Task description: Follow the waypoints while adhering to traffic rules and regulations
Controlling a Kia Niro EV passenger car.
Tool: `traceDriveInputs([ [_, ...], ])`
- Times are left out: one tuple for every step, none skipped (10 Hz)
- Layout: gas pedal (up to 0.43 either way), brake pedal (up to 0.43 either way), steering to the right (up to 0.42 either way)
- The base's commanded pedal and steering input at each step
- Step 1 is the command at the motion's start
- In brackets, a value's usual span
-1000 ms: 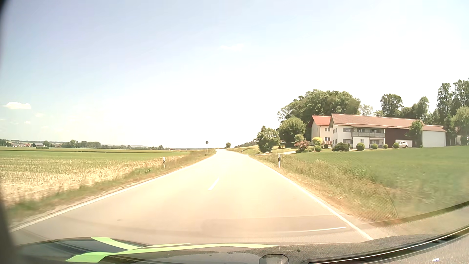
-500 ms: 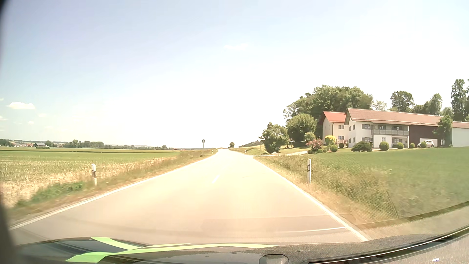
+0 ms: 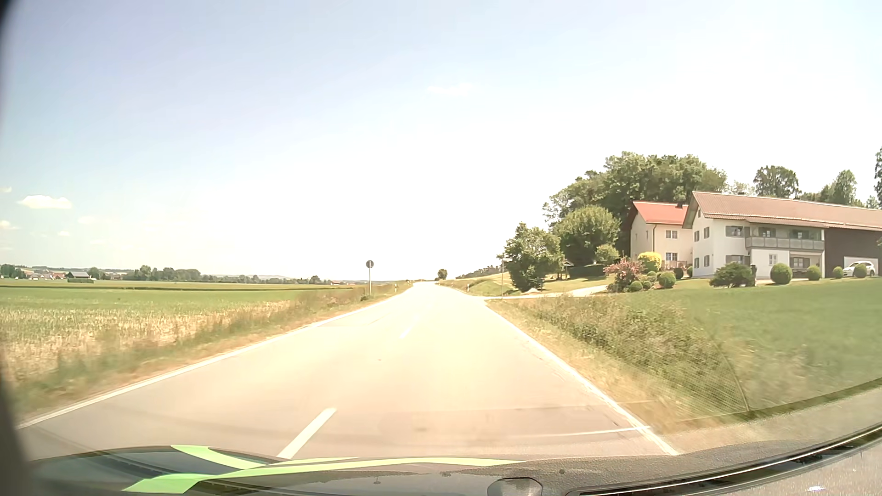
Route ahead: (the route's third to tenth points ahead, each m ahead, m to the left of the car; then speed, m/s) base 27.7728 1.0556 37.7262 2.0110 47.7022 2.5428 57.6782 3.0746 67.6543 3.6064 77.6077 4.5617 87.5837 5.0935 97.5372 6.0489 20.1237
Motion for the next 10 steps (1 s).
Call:
traceDriveInputs([
  [0.248, 0.0, -0.011],
  [0.248, 0.0, -0.01],
  [0.248, 0.0, -0.01],
  [0.26, 0.0, -0.01],
  [0.26, 0.0, -0.011],
  [0.26, 0.0, -0.012],
  [0.248, 0.0, -0.012],
  [0.24, 0.0, -0.012],
  [0.24, 0.0, -0.012],
  [0.24, 0.0, -0.012],
])
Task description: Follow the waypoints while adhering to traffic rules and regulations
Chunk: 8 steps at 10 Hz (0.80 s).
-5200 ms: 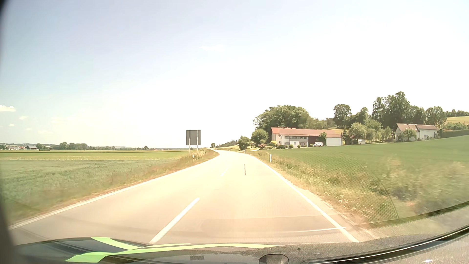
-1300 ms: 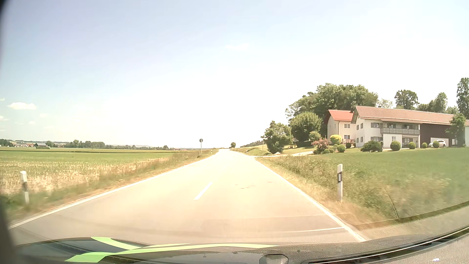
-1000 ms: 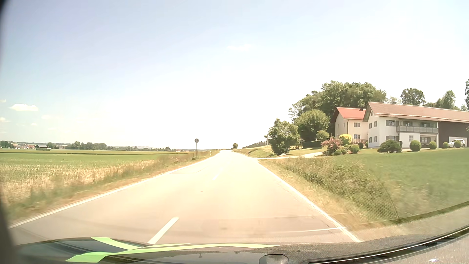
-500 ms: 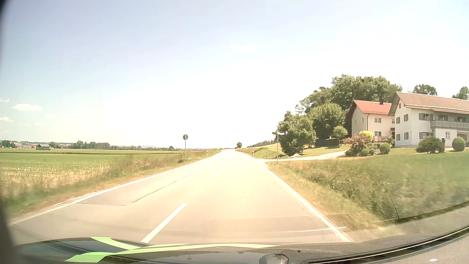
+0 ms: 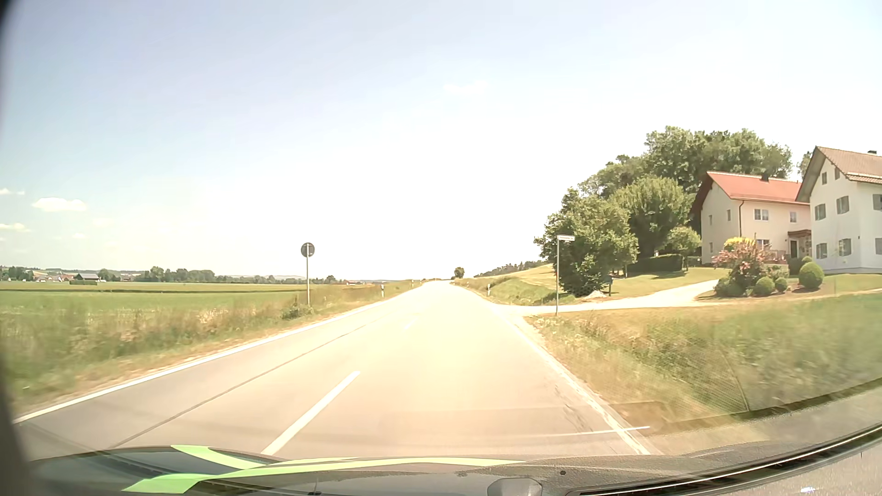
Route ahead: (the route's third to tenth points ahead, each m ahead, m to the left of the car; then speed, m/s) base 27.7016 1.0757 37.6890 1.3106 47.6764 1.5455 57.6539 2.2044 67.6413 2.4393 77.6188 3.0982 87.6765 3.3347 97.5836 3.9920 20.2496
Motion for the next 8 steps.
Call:
traceDriveInputs([
  [0.24, 0.0, -0.012],
  [0.24, 0.0, -0.012],
  [0.24, 0.0, -0.012],
  [0.24, 0.0, -0.012],
  [0.24, 0.0, -0.012],
  [0.24, 0.0, -0.011],
  [0.228, 0.0, -0.012],
  [0.228, 0.0, -0.011],
])
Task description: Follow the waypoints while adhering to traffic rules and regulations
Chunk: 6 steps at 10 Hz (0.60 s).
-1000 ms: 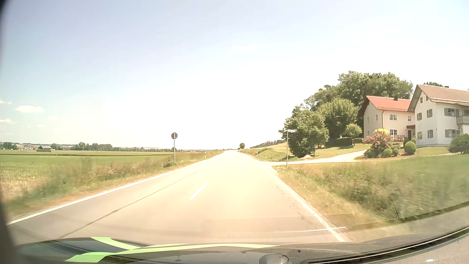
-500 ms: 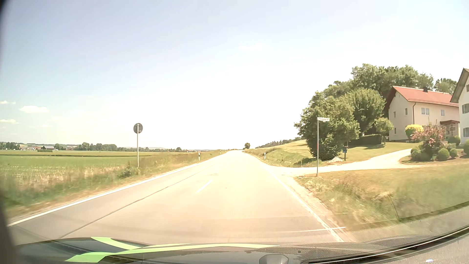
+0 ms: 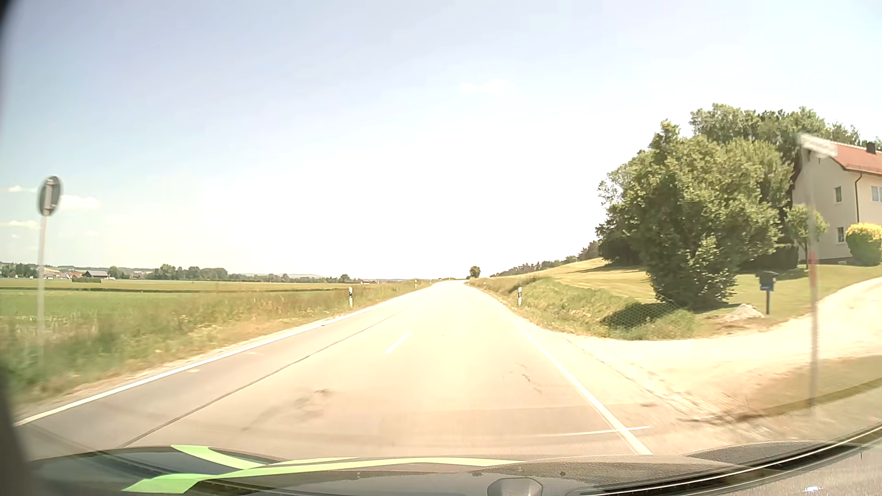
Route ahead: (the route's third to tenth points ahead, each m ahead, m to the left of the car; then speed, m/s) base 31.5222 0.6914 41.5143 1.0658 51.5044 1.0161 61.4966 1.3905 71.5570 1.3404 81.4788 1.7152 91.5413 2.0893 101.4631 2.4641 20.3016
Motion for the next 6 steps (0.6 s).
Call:
traceDriveInputs([
  [0.228, 0.0, -0.011],
  [0.24, 0.0, -0.009],
  [0.26, 0.0, -0.004],
  [0.28, 0.0, -0.004],
  [0.287, 0.0, -0.004],
  [0.299, 0.0, -0.003],
])
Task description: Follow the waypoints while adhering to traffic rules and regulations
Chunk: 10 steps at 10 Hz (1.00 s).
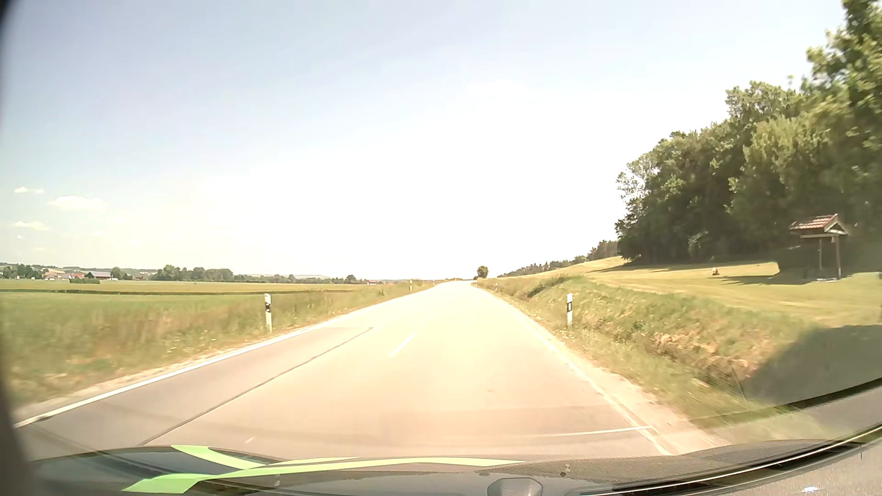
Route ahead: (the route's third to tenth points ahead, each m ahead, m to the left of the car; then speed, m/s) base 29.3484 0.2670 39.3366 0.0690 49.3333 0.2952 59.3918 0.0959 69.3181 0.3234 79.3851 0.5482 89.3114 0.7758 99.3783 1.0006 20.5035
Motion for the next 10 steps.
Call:
traceDriveInputs([
  [0.319, 0.0, -0.004],
  [0.319, 0.0, -0.003],
  [0.319, 0.0, -0.003],
  [0.319, 0.0, -0.003],
  [0.319, 0.0, -0.003],
  [0.299, 0.0, -0.003],
  [0.299, 0.0, -0.003],
  [0.299, 0.0, -0.003],
  [0.299, 0.0, -0.003],
  [0.299, 0.0, -0.003],
])
